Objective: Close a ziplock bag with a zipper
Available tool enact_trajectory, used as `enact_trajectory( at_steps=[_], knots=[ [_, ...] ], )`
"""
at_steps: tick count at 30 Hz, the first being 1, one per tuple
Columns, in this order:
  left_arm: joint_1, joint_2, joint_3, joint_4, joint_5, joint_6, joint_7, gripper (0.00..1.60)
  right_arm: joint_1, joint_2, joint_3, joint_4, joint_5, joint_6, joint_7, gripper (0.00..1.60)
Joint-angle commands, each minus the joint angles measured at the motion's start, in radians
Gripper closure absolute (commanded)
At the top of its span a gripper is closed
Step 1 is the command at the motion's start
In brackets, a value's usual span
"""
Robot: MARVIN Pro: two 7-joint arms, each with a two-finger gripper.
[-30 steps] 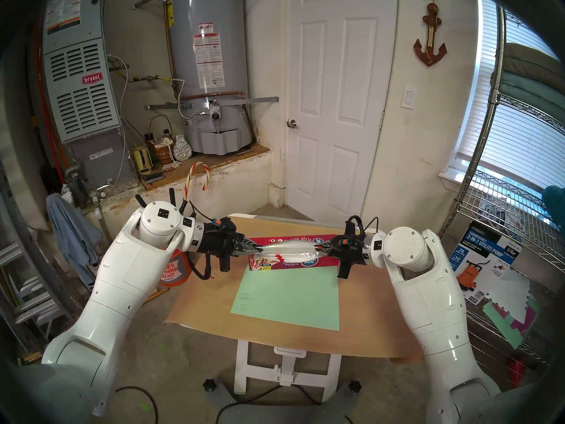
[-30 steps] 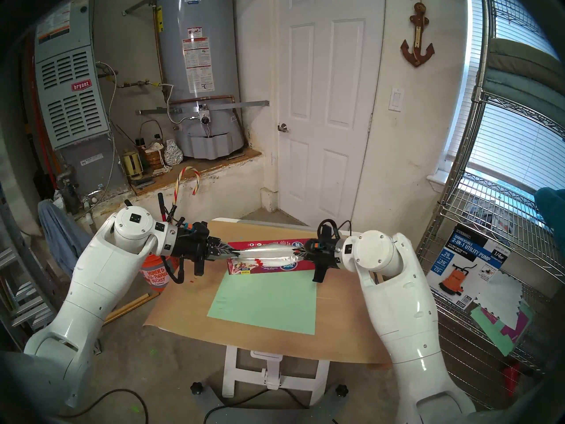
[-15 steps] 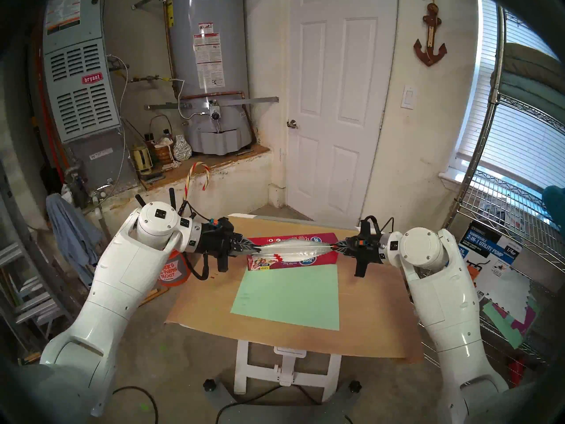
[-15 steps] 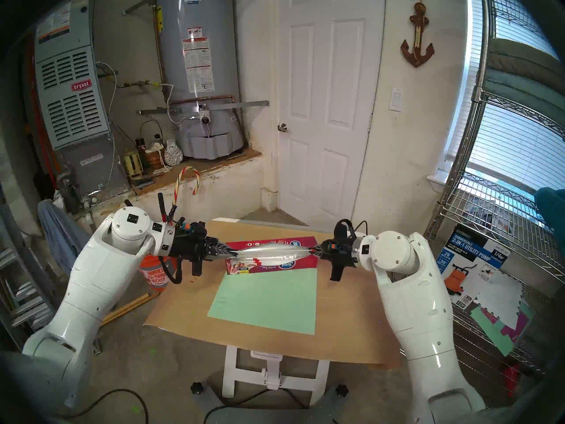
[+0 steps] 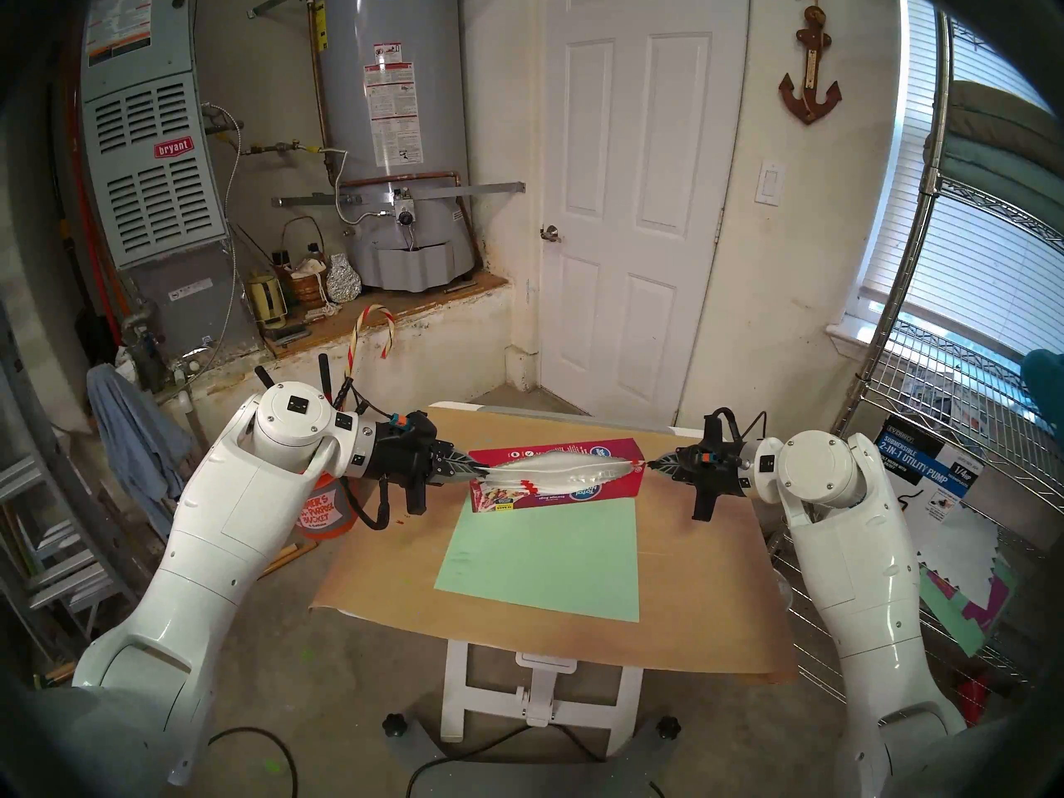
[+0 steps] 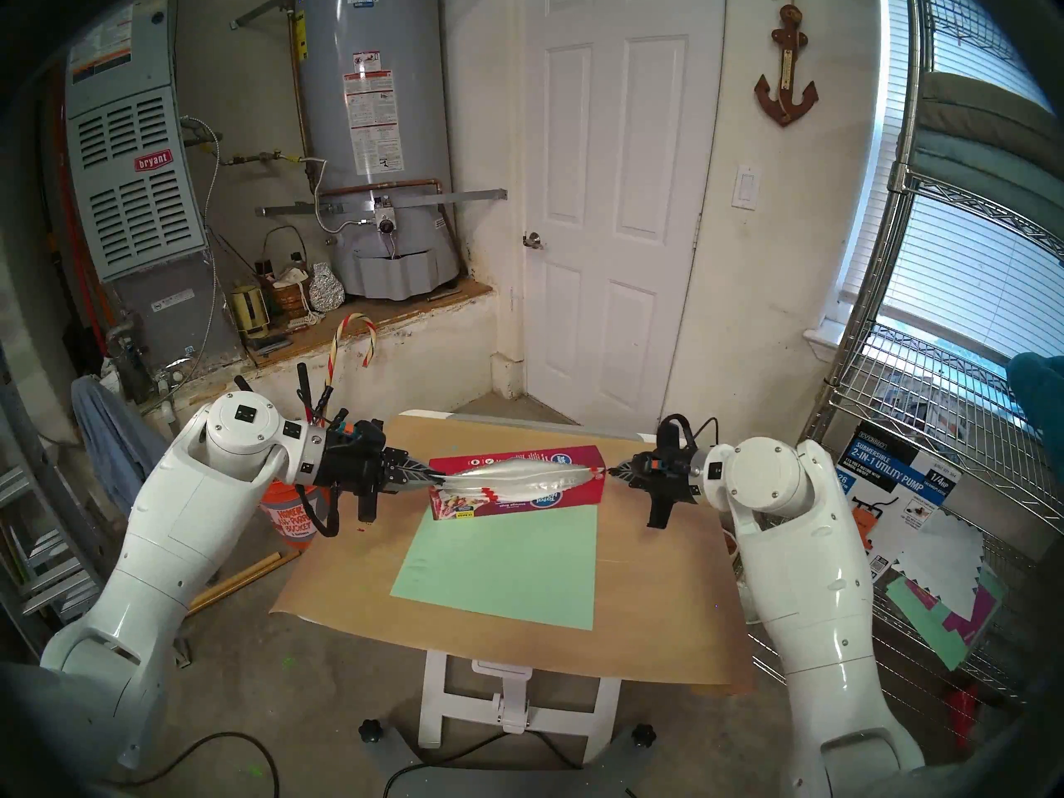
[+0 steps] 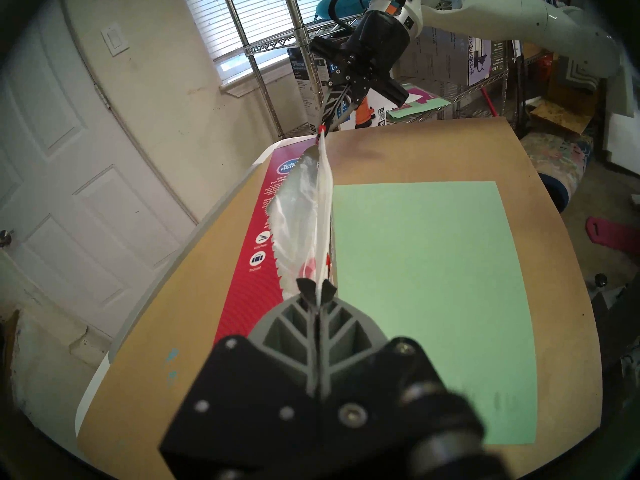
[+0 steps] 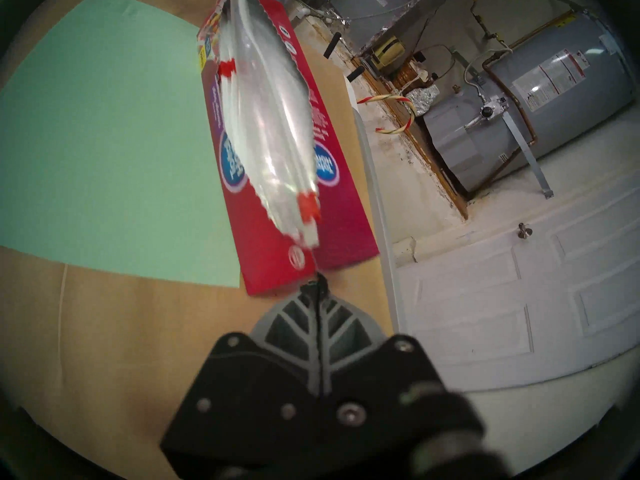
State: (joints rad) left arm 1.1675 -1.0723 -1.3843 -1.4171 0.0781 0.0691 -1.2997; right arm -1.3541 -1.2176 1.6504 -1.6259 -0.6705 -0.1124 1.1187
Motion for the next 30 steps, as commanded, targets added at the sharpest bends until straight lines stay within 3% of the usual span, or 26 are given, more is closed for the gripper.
enact_trajectory(
  at_steps=[1, 4, 5, 6, 7, 15, 22, 23, 24, 25, 26, 27, 28, 30],
  knots=[
    [-0.02, 0.007, -0.011, 0.009, -0.004, -0.008, -0.003, 1.6, 0.007, -0.003, 0.008, -0.026, 0.025, 0.006, 0.022, 1.6],
    [-0.02, 0.005, -0.012, 0.013, -0.004, -0.009, 0.002, 1.6, 0.008, -0.007, 0.007, -0.029, 0.027, 0.007, 0.022, 1.6],
    [-0.021, 0.004, -0.011, 0.014, -0.005, -0.009, 0.001, 1.6, 0.01, -0.008, 0.007, -0.026, 0.028, 0.005, 0.023, 1.37],
    [-0.021, 0.004, -0.012, 0.015, -0.006, -0.009, 0.001, 1.6, 0.014, -0.014, 0.009, -0.021, 0.03, 0.005, 0.018, 0.97],
    [-0.021, 0.004, -0.012, 0.015, -0.006, -0.01, 0.0, 1.6, 0.02, -0.016, 0.007, -0.017, 0.029, 0.006, 0.019, 0.0],
    [-0.025, -0.002, -0.008, 0.013, -0.008, -0.012, 0.0, 1.6, 0.076, -0.099, 0.099, -0.035, 0.147, 0.088, 0.0, 0.0],
    [-0.024, -0.008, -0.017, 0.003, -0.018, -0.001, 0.002, 1.6, 0.08, -0.166, 0.202, -0.046, 0.254, 0.173, -0.036, 0.0],
    [-0.017, -0.008, -0.025, -0.005, -0.028, -0.002, 0.001, 1.4, 0.073, -0.185, 0.227, -0.048, 0.28, 0.187, -0.051, 0.0],
    [-0.012, -0.006, -0.029, -0.013, -0.033, 0.0, -0.002, 0.86, 0.067, -0.192, 0.24, -0.05, 0.296, 0.2, -0.062, 0.0],
    [0.008, -0.002, -0.043, -0.039, -0.047, 0.005, -0.006, 0.85, 0.052, -0.213, 0.272, -0.058, 0.332, 0.222, -0.078, 0.0],
    [0.022, -0.001, -0.056, -0.057, -0.055, 0.007, 0.002, 0.38, 0.042, -0.231, 0.291, -0.064, 0.347, 0.23, -0.093, 0.0],
    [0.022, -0.001, -0.056, -0.057, -0.055, 0.007, 0.002, 0.38, 0.042, -0.231, 0.291, -0.064, 0.347, 0.23, -0.093, 0.0],
    [0.033, 0.003, -0.066, -0.074, -0.063, 0.01, 0.0, 0.0, 0.032, -0.246, 0.308, -0.072, 0.357, 0.235, -0.102, 0.0],
    [0.057, 0.007, -0.094, -0.105, -0.08, 0.014, 0.007, 0.0, 0.012, -0.265, 0.332, -0.079, 0.385, 0.24, -0.123, 0.0]
  ],
)
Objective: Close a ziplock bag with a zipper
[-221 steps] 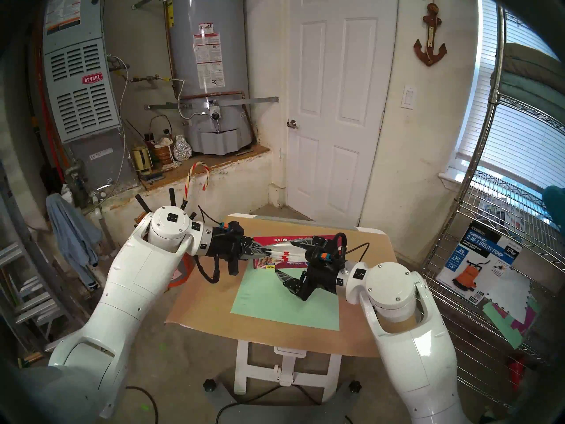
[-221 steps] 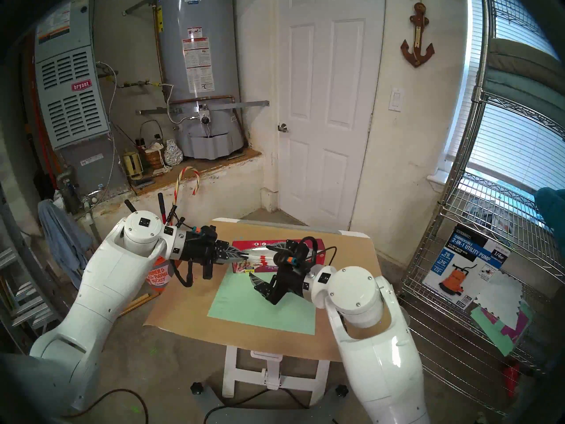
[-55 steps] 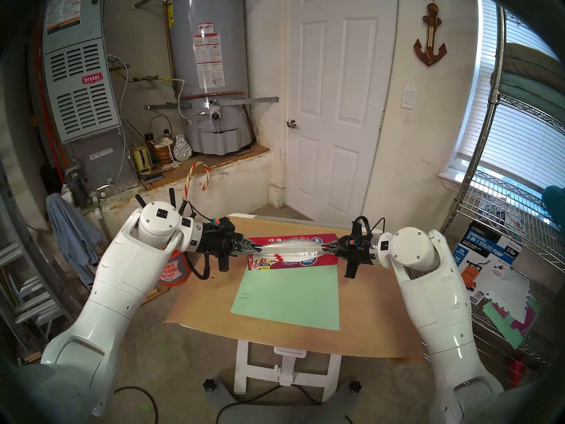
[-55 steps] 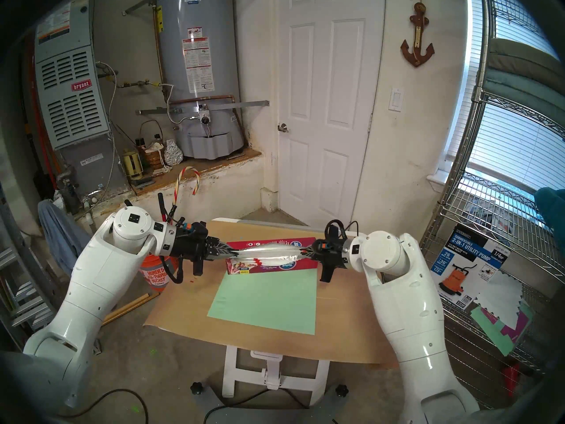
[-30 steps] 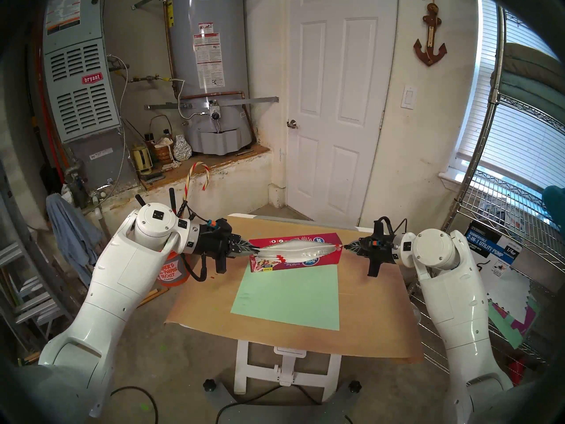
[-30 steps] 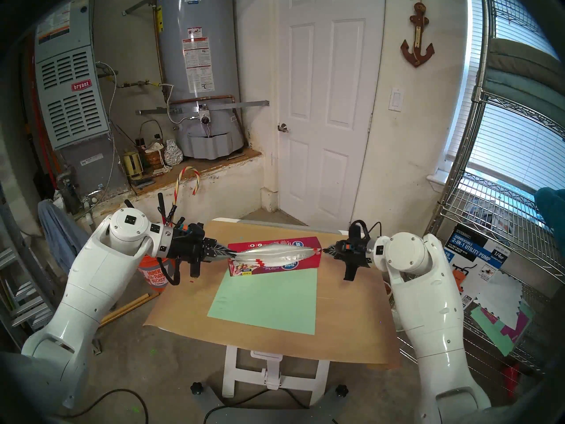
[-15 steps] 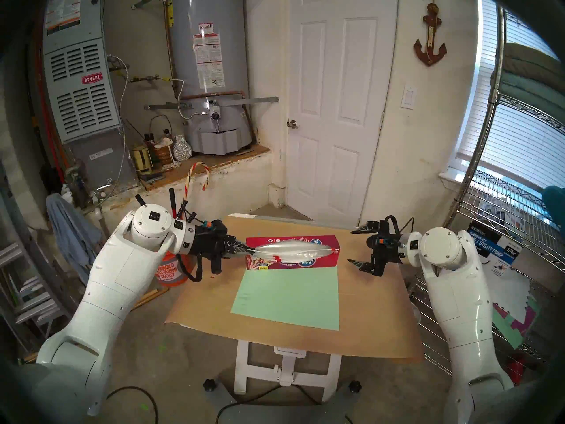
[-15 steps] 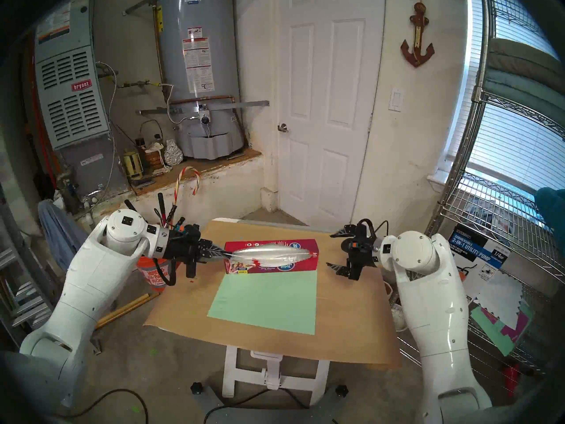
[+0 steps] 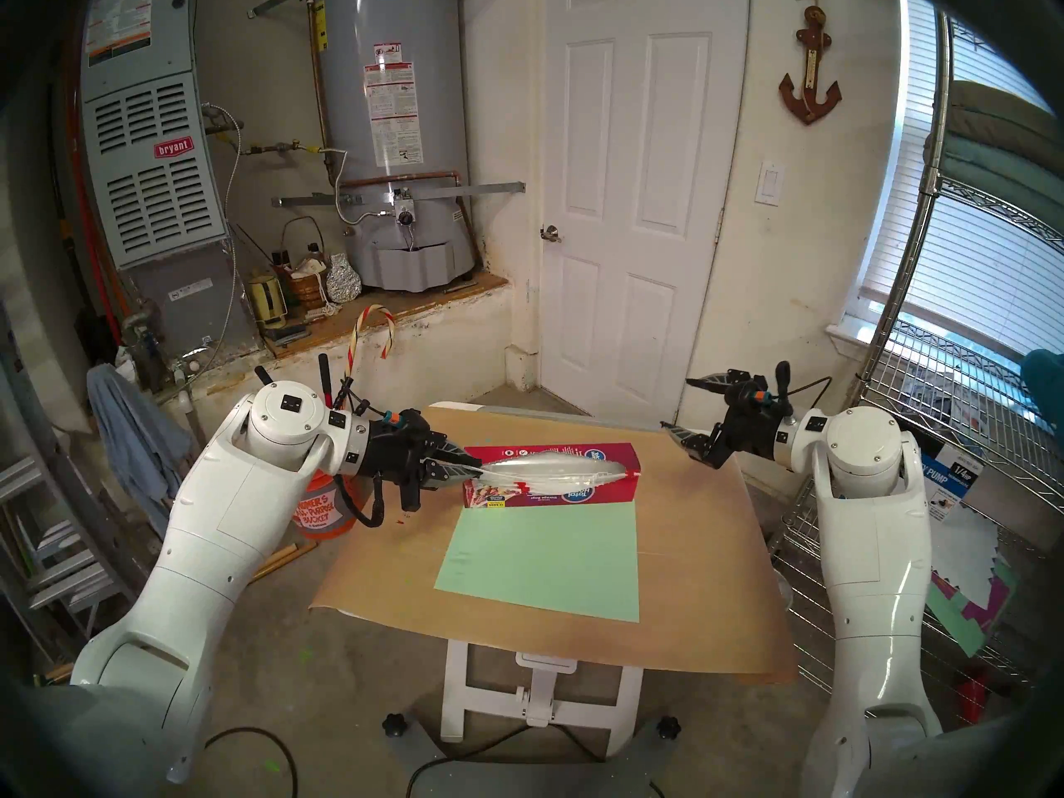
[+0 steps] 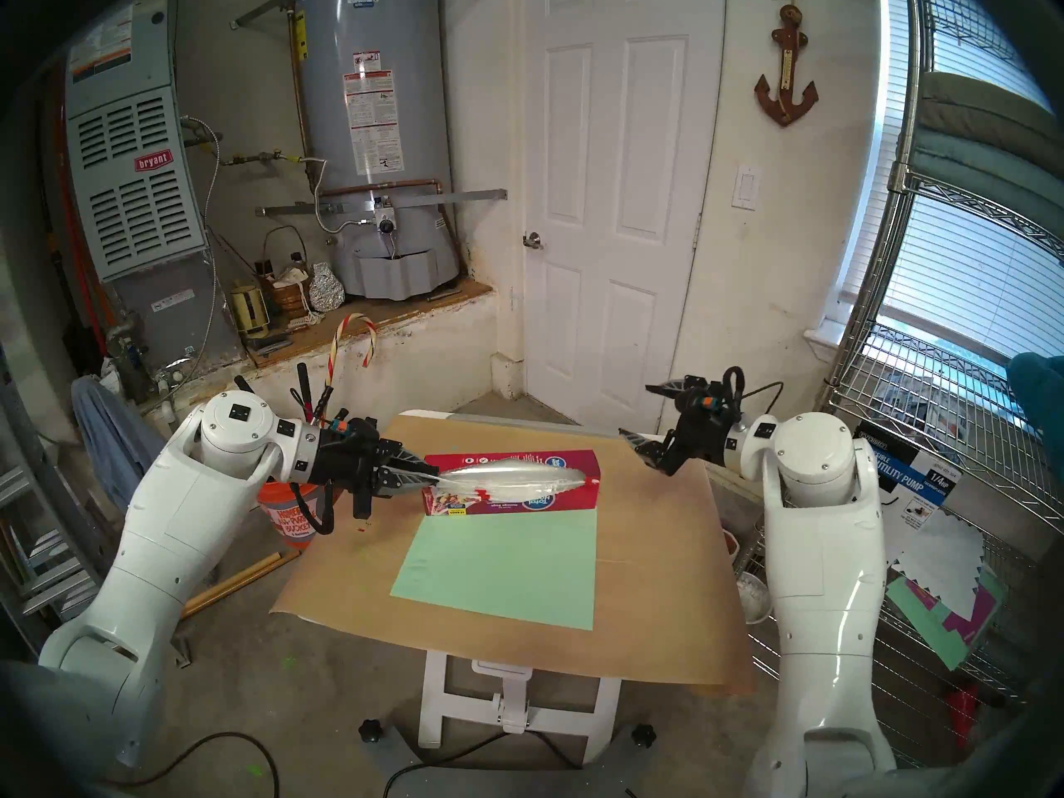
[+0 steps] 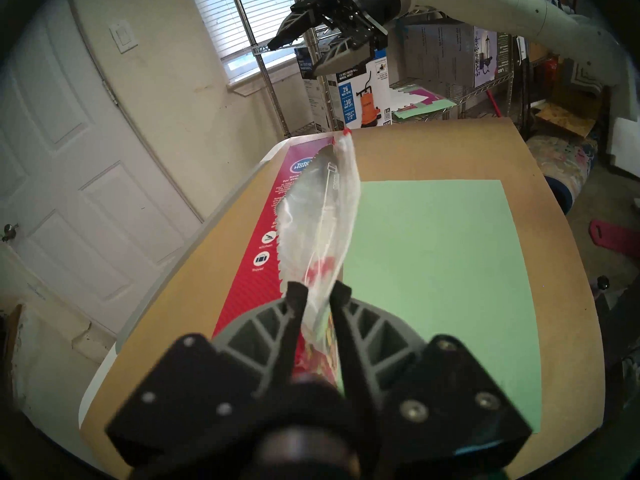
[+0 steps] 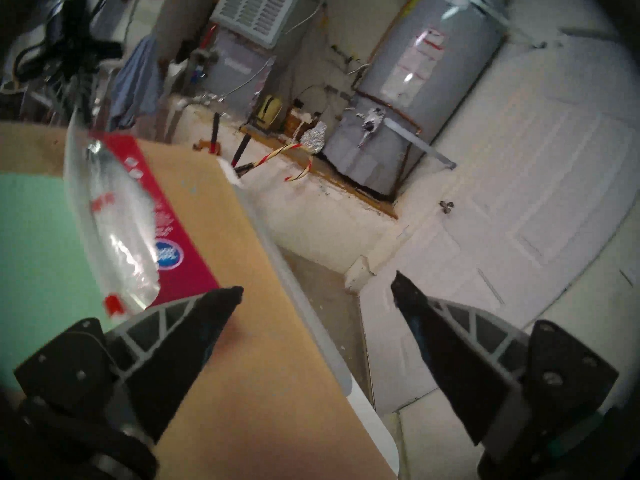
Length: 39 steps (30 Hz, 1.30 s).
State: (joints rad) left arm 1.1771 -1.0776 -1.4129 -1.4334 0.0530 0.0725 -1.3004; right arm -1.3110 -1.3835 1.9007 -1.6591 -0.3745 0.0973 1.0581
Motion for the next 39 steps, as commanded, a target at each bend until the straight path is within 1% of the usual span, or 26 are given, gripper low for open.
enact_trajectory(
  at_steps=[1, 3, 4, 6, 7, 8, 9, 10, 13, 14, 15, 16, 17, 20, 21, 23, 24, 25, 28, 29, 30, 34, 35, 36, 38, 39],
  knots=[
    [0.056, 0.008, -0.085, -0.1, -0.075, 0.012, 0.009, 0.0, -0.04, -0.107, 0.091, -0.049, 0.099, 0.032, -0.078, 0.0],
    [0.095, 0.005, -0.129, -0.155, -0.107, 0.014, 0.016, 0.0, -0.058, -0.15, 0.131, -0.064, 0.138, 0.026, -0.119, 0.0],
    [0.105, 0.0, -0.144, -0.16, -0.117, 0.012, 0.025, 0.0, -0.06, -0.149, 0.139, -0.062, 0.167, 0.035, -0.125, 0.0],
    [0.121, -0.001, -0.159, -0.176, -0.123, 0.011, 0.035, 0.0, -0.064, -0.161, 0.152, -0.067, 0.181, 0.028, -0.131, 0.0],
    [0.161, -0.017, -0.207, -0.202, -0.146, 0.007, 0.073, 0.0, -0.075, -0.194, 0.175, -0.086, 0.189, 0.025, -0.148, 0.0],
    [0.161, -0.017, -0.207, -0.202, -0.146, 0.007, 0.073, 0.0, -0.075, -0.194, 0.175, -0.086, 0.189, 0.025, -0.148, 0.0],
    [0.174, -0.022, -0.223, -0.208, -0.145, 0.005, 0.099, 0.0, -0.085, -0.19, 0.177, -0.093, 0.204, 0.02, -0.153, 0.0],
    [0.192, -0.026, -0.237, -0.222, -0.143, 0.001, 0.117, 0.0, -0.092, -0.211, 0.19, -0.106, 0.214, 0.016, -0.159, 0.0],
    [0.218, -0.062, -0.275, -0.237, -0.148, 0.011, 0.18, 0.0, -0.112, -0.236, 0.209, -0.128, 0.236, -0.004, -0.172, 0.0],
    [0.23, -0.085, -0.296, -0.252, -0.157, 0.009, 0.201, 0.0, -0.131, -0.23, 0.209, -0.141, 0.239, -0.039, -0.177, 0.0],
    [0.23, -0.085, -0.296, -0.252, -0.157, 0.009, 0.201, 0.0, -0.131, -0.23, 0.209, -0.141, 0.239, -0.039, -0.177, 0.0],
    [0.245, -0.1, -0.311, -0.271, -0.164, 0.01, 0.234, 0.0, -0.143, -0.244, 0.215, -0.148, 0.244, -0.046, -0.182, 0.0],
    [0.248, -0.107, -0.32, -0.28, -0.161, 0.008, 0.247, 0.0, -0.149, -0.24, 0.217, -0.145, 0.253, -0.047, -0.182, 0.0],
    [0.281, -0.141, -0.344, -0.313, -0.163, 0.011, 0.305, 0.0, -0.172, -0.246, 0.229, -0.148, 0.273, -0.067, -0.207, 0.0],
    [0.301, -0.167, -0.355, -0.331, -0.161, 0.014, 0.339, 0.0, -0.178, -0.248, 0.236, -0.138, 0.282, -0.07, -0.237, 0.0],
    [0.309, -0.18, -0.359, -0.338, -0.163, 0.016, 0.361, 0.0, -0.179, -0.263, 0.243, -0.137, 0.283, -0.075, -0.256, 0.0],
    [0.312, -0.17, -0.357, -0.343, -0.162, 0.014, 0.346, 0.0, -0.179, -0.242, 0.236, -0.126, 0.287, -0.074, -0.27, 0.0],
    [0.324, -0.204, -0.365, -0.352, -0.162, 0.015, 0.397, 0.0, -0.178, -0.257, 0.24, -0.12, 0.288, -0.065, -0.291, 0.0],
    [0.343, -0.233, -0.371, -0.371, -0.166, 0.017, 0.434, 0.0, -0.177, -0.257, 0.23, -0.11, 0.295, -0.066, -0.343, 0.0],
    [0.351, -0.26, -0.369, -0.382, -0.176, 0.019, 0.461, 0.0, -0.17, -0.262, 0.222, -0.11, 0.298, -0.072, -0.38, 0.0],
    [0.351, -0.26, -0.369, -0.382, -0.176, 0.019, 0.461, 0.0, -0.17, -0.262, 0.222, -0.11, 0.298, -0.072, -0.38, 0.0],
    [0.371, -0.304, -0.361, -0.412, -0.172, 0.014, 0.52, 0.0, -0.153, -0.267, 0.193, -0.118, 0.3, -0.083, -0.451, 0.0],
    [0.381, -0.325, -0.36, -0.428, -0.17, 0.013, 0.552, 0.0, -0.142, -0.271, 0.179, -0.119, 0.299, -0.09, -0.493, 0.0],
    [0.381, -0.325, -0.36, -0.428, -0.17, 0.013, 0.552, 0.0, -0.142, -0.271, 0.179, -0.119, 0.299, -0.09, -0.493, 0.0],
    [0.389, -0.341, -0.36, -0.442, -0.166, 0.013, 0.58, 0.0, -0.134, -0.273, 0.165, -0.118, 0.299, -0.089, -0.529, 0.0],
    [0.404, -0.367, -0.36, -0.463, -0.162, 0.015, 0.619, 0.0, -0.128, -0.275, 0.142, -0.114, 0.302, -0.078, -0.576, 0.0]
  ],
)
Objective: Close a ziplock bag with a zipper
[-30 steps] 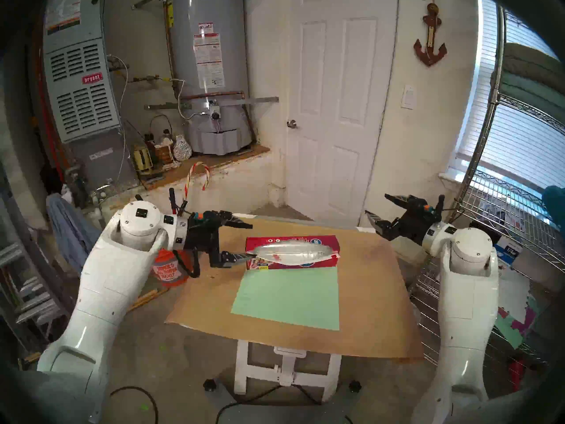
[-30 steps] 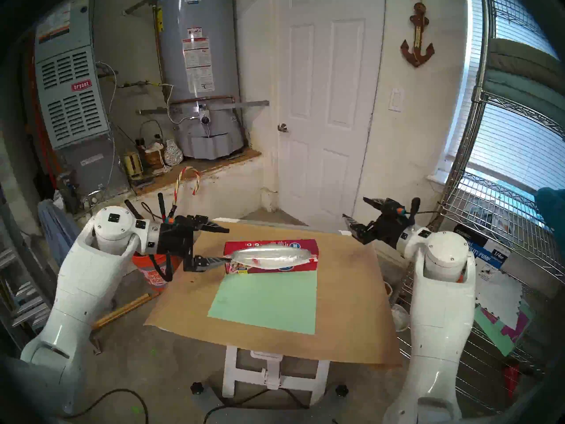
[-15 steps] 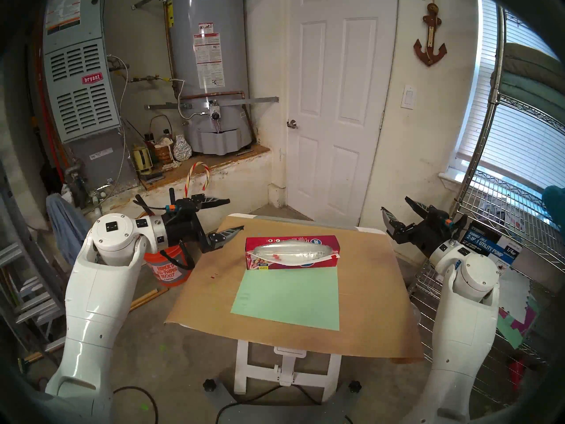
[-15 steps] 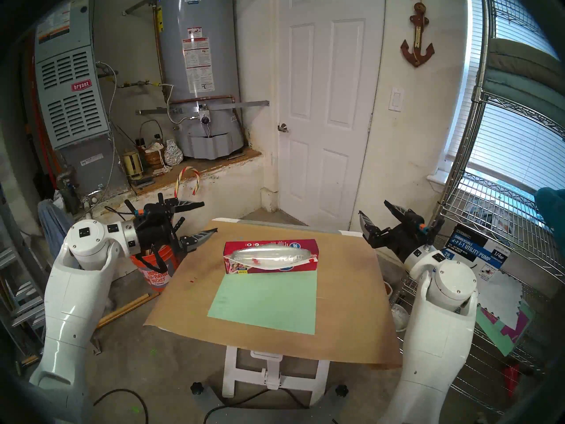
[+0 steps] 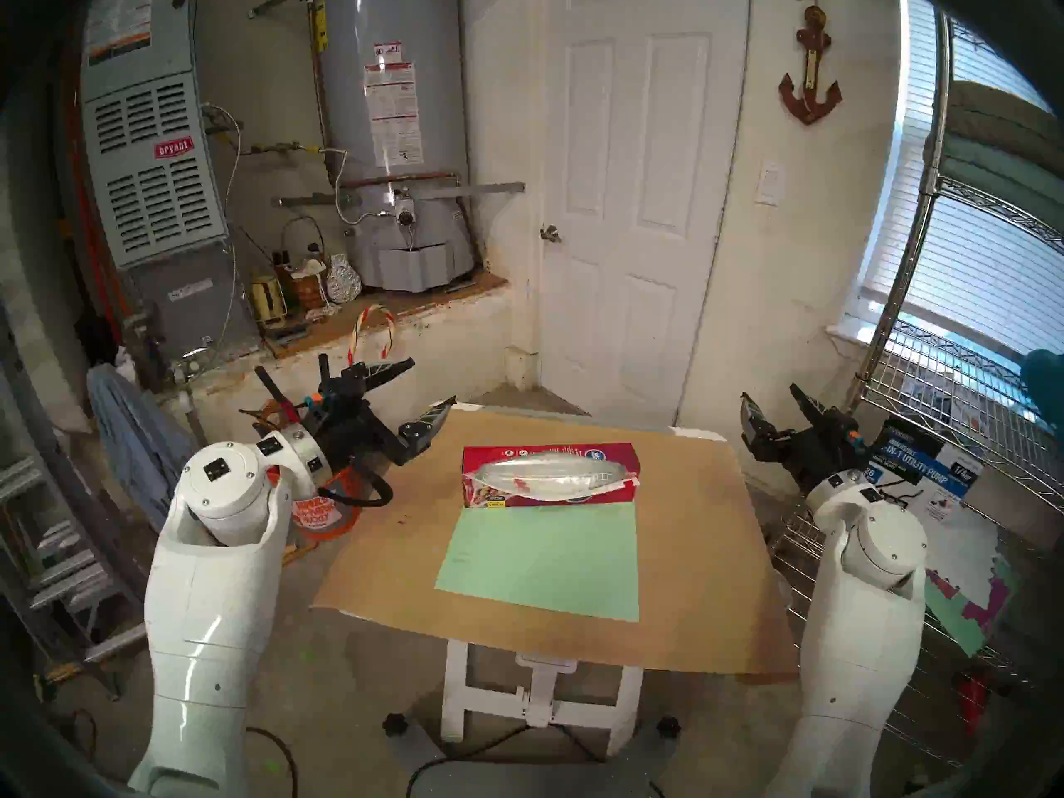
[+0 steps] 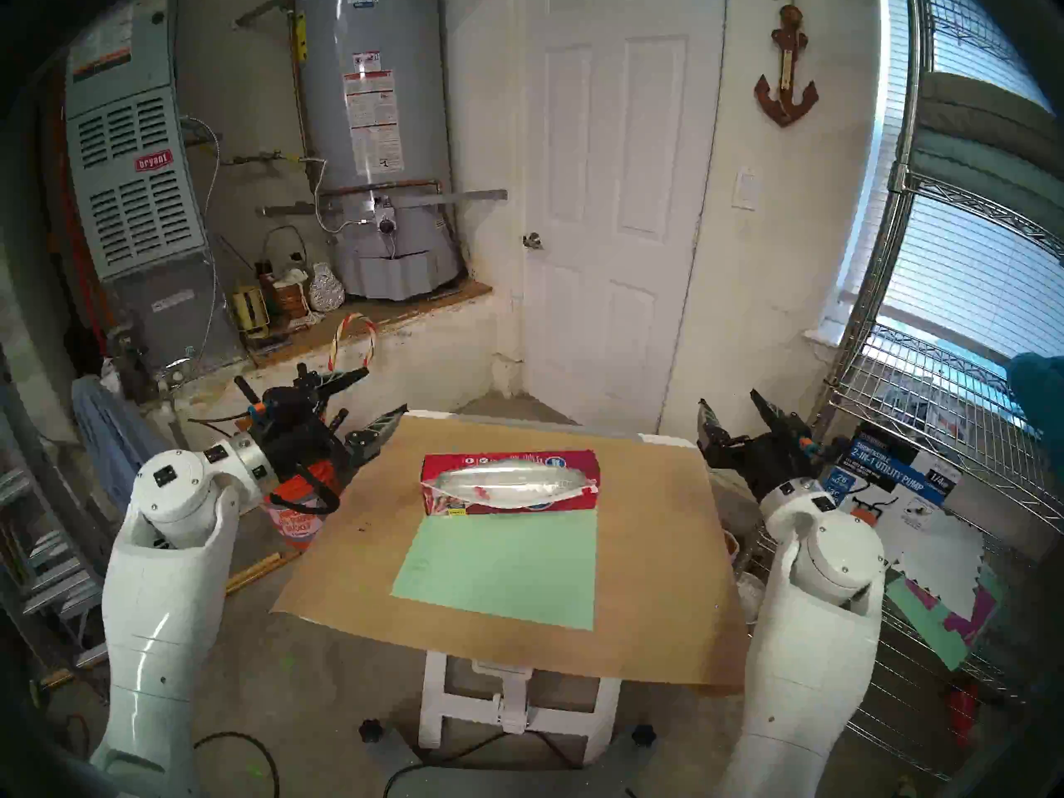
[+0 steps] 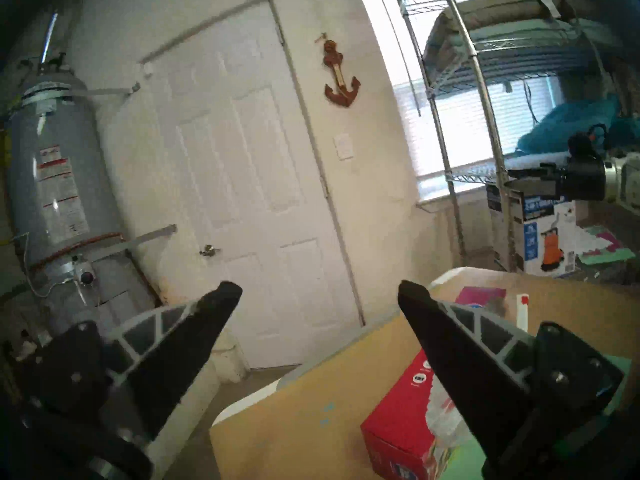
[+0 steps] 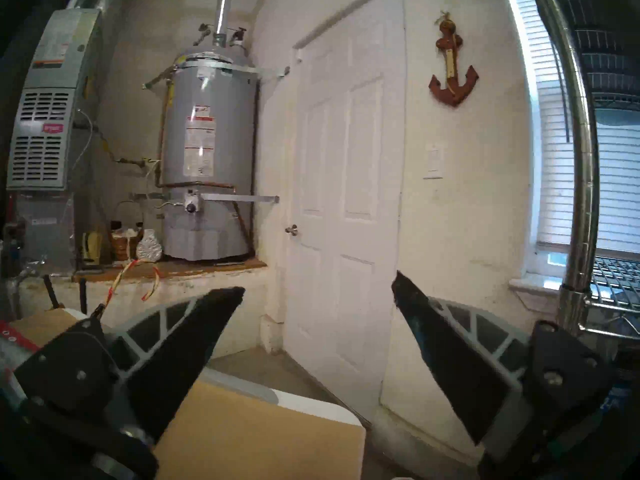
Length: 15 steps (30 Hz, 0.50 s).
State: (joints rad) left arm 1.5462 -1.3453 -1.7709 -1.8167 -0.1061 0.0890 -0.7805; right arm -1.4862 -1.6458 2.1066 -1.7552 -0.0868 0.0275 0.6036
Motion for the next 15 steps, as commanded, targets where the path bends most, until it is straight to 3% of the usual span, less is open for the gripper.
enact_trajectory(
  at_steps=[1, 5, 6, 8, 15],
  knots=[
    [0.035, -0.099, -0.002, -0.08, -0.003, -0.001, 0.099, 0.0, 0.047, -0.013, -0.063, -0.018, 0.015, -0.008, -0.121, 0.0],
    [0.052, -0.13, 0.006, -0.107, 0.013, 0.0, 0.16, 0.0, 0.055, -0.015, -0.104, -0.023, -0.003, 0.005, -0.18, 0.0],
    [0.064, -0.152, 0.01, -0.121, 0.017, 0.004, 0.194, 0.0, 0.044, -0.011, -0.148, -0.03, -0.024, 0.0, -0.238, 0.0],
    [0.066, -0.155, 0.013, -0.121, 0.02, 0.004, 0.203, 0.0, 0.044, -0.011, -0.153, -0.03, -0.039, -0.002, -0.225, 0.0],
    [0.088, -0.219, 0.042, -0.148, 0.058, 0.024, 0.32, 0.0, 0.013, 0.001, -0.264, -0.052, -0.07, 0.006, -0.372, 0.0]
  ],
)
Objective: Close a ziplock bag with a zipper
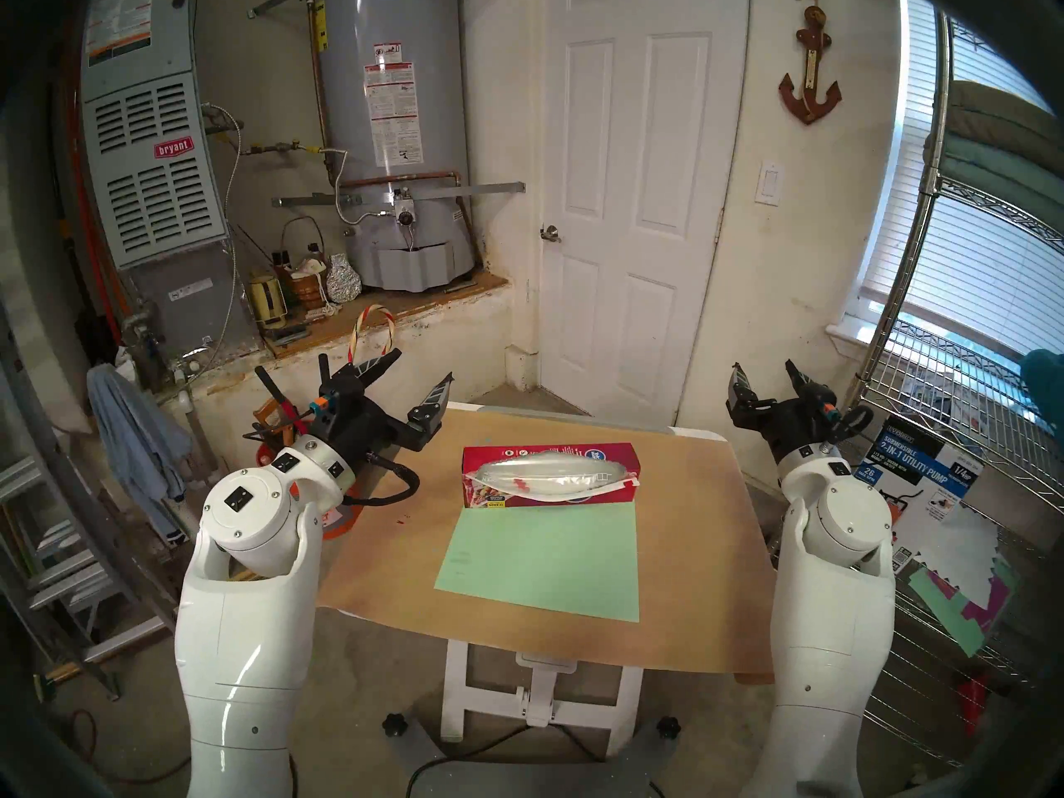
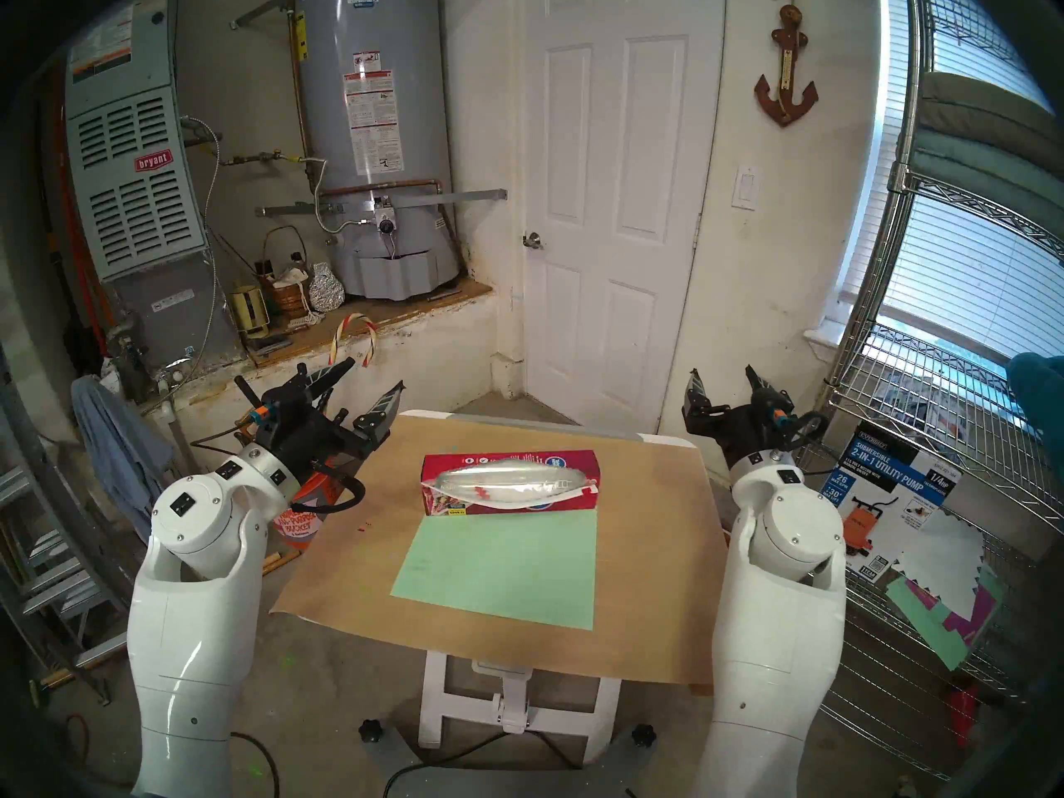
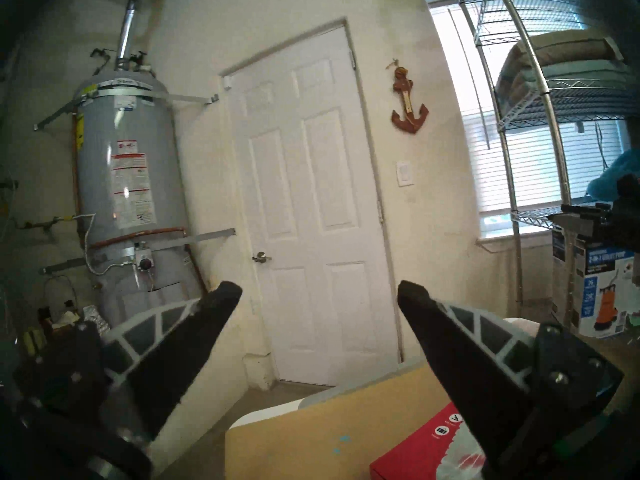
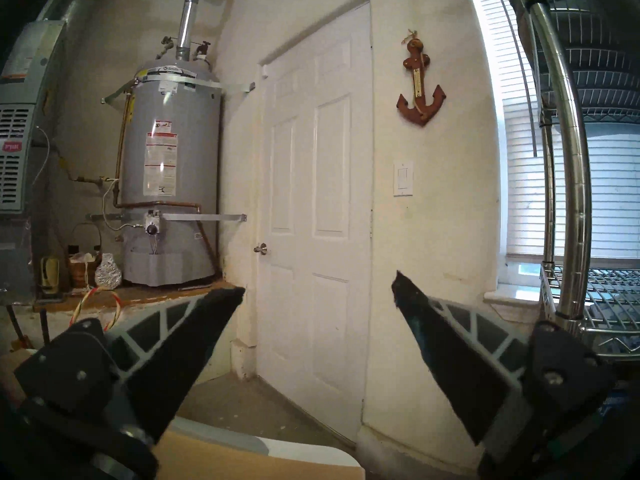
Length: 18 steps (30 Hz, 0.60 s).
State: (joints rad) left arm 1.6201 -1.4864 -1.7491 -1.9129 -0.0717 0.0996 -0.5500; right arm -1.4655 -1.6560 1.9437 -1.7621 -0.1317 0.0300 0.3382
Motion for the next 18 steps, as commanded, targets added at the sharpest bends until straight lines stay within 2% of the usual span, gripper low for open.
enact_trajectory(
  at_steps=[1, 6, 7, 8, 11, 18],
  knots=[
    [0.014, -0.083, 0.026, -0.055, 0.025, 0.019, 0.097, 0.0, -0.011, 0.012, -0.112, -0.05, -0.029, 0.0, -0.118, 0.0],
    [0.013, -0.108, 0.053, -0.085, 0.062, 0.049, 0.17, 0.0, -0.041, 0.023, -0.175, -0.076, -0.079, -0.045, -0.234, 0.0],
    [0.013, -0.096, 0.059, -0.091, 0.071, 0.058, 0.185, 0.0, -0.039, 0.021, -0.167, -0.074, -0.077, -0.04, -0.215, 0.0],
    [0.012, -0.107, 0.056, -0.098, 0.081, 0.066, 0.196, 0.0, -0.045, 0.024, -0.178, -0.073, -0.087, -0.044, -0.256, 0.0],
    [0.013, -0.102, 0.045, -0.117, 0.103, 0.09, 0.228, 0.0, -0.047, 0.023, -0.173, -0.058, -0.105, -0.062, -0.296, 0.0],
    [0.019, -0.107, 0.052, -0.142, 0.129, 0.136, 0.259, 0.0, -0.059, 0.029, -0.212, -0.05, -0.122, -0.084, -0.429, 0.0]
  ],
)
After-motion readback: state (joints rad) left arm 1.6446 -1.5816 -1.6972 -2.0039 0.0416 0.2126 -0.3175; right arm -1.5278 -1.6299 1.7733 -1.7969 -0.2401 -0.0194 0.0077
